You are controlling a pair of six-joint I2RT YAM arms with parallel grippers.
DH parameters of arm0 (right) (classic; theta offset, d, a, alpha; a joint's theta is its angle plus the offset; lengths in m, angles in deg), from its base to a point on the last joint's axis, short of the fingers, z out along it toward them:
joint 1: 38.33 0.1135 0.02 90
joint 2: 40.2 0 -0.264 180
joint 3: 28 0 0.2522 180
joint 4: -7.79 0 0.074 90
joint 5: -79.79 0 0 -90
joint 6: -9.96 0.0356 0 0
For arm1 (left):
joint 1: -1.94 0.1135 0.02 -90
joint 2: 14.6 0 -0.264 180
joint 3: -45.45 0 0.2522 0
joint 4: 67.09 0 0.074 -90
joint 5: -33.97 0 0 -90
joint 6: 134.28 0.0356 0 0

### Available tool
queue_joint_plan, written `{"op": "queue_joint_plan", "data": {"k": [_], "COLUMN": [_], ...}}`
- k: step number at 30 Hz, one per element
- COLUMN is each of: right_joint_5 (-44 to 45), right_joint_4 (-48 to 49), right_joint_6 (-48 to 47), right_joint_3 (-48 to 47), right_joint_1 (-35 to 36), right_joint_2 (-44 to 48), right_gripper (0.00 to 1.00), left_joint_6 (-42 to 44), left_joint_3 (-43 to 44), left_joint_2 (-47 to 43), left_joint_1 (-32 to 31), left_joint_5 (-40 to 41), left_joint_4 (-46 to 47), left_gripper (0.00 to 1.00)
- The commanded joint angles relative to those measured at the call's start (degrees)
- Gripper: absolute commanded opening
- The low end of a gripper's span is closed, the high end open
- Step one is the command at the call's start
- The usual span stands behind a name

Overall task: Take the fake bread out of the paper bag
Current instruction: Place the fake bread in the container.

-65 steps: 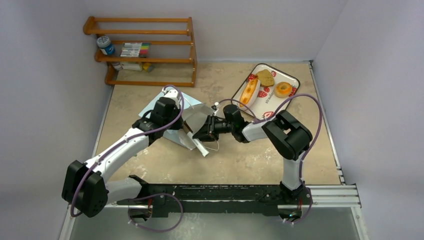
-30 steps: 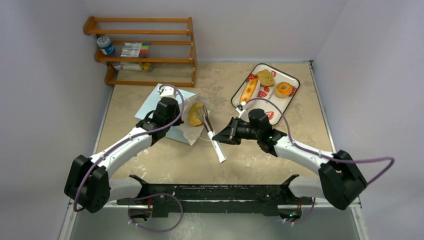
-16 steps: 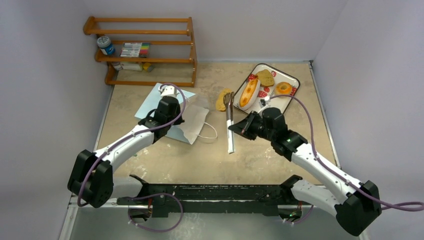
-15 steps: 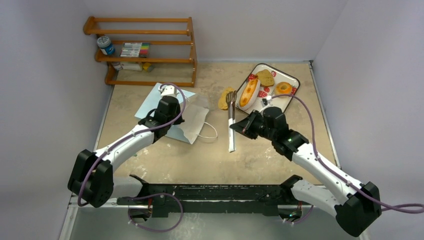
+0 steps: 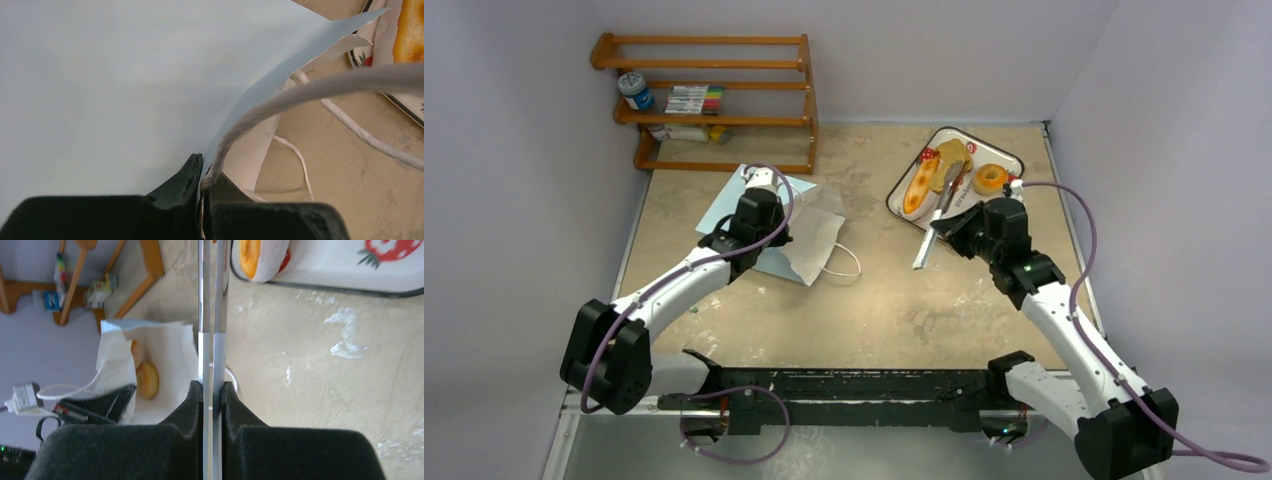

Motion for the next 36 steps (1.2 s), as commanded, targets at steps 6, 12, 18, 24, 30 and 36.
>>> {"op": "queue_joint_plan", "data": {"k": [6,12,18,24,30,36], "right_joint_5": [-2.42,-5.54,-8.37,-10.88,-12.83,-13.10], "right_joint_4": [8.46,12.90,15.76,18.25,19.20,17.83], "right_joint_6": [-3.23,-2.98,-4.08,-4.47,-5.08,-5.81], "right_joint_3": [-1.14,1.41,3.46,6.55,7.66,7.73], "right_joint_1": [-9.23,-12.91,-15.98,-18.29,-19.83,-20.70], "right_joint_2": [-3.64,-7.28,-10.74,-12.79,-15.38,-15.18], "right_gripper": [0.00,0.00,0.00,0.14,0.37,0.41], "left_joint_6": [1.87,2.06,1.81,1.70,1.28,1.19], "left_joint_3": [1.48,1.10,0.29,-0.32,-0.90,-0.89], "left_joint_2": [-2.68,-3.14,-2.81,-2.60,-2.43,-2.34], "left_joint_1": [0.86,1.23,1.45,1.53,1.49,1.49], "left_joint_5": [-3.12,-3.72,-4.65,-5.27,-5.64,-5.68], "left_joint_4": [0.56,0.59,1.52,2.29,3.21,3.50], "left_gripper": [0.00,0.00,0.00,0.00,0.00,0.00]}}
